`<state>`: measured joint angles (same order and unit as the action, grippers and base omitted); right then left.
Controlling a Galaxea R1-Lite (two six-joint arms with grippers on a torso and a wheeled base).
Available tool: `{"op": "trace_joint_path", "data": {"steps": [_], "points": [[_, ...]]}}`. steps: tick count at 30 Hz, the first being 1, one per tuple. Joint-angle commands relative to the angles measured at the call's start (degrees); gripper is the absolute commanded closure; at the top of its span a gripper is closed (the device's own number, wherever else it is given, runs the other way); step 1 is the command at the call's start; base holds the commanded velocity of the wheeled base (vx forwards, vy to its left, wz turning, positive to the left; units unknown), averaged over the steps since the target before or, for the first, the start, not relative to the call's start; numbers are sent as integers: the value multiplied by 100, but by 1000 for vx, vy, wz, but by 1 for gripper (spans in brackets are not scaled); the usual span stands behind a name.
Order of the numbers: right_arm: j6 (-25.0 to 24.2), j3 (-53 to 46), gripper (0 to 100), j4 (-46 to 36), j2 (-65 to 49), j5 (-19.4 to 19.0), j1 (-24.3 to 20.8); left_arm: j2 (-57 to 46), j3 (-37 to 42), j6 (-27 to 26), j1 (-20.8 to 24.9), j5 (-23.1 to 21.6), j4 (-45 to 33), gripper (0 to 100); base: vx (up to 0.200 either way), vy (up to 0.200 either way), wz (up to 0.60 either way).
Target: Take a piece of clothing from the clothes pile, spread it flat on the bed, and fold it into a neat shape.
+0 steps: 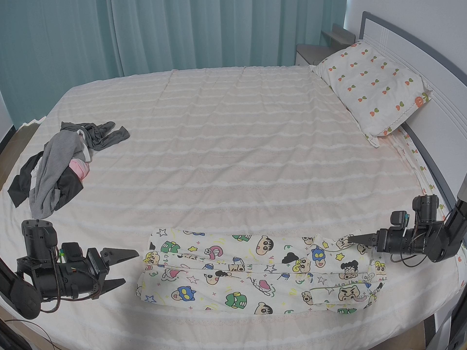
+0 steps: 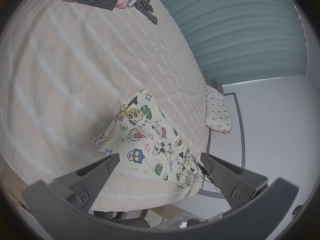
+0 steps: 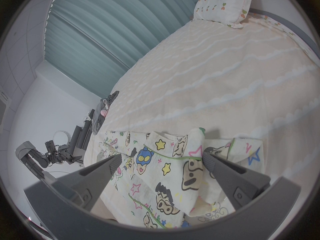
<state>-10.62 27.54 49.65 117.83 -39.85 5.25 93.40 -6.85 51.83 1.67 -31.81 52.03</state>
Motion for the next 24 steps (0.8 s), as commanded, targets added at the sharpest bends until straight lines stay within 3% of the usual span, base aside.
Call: {"op": "trace_joint_path", "data": {"steps": [1, 4, 12, 13, 24], "points": [[95, -64, 0, 1, 187, 12, -33, 37, 8, 2, 9, -1, 0, 0, 0, 0, 0], [324, -64, 0, 1, 328, 135, -24, 37, 8, 2, 0, -1, -9, 0, 0, 0, 0], [367, -126, 0, 1, 433, 215, -24, 90, 8, 2, 9, -1, -9, 0, 0, 0, 0], [359, -117, 100, 1, 442, 206, -24, 90, 8, 2, 9, -1, 0, 0, 0, 0, 0], [350, -161, 100, 1, 477, 206, 20, 99, 17, 2, 9, -1, 0, 0, 0, 0, 0]]}}
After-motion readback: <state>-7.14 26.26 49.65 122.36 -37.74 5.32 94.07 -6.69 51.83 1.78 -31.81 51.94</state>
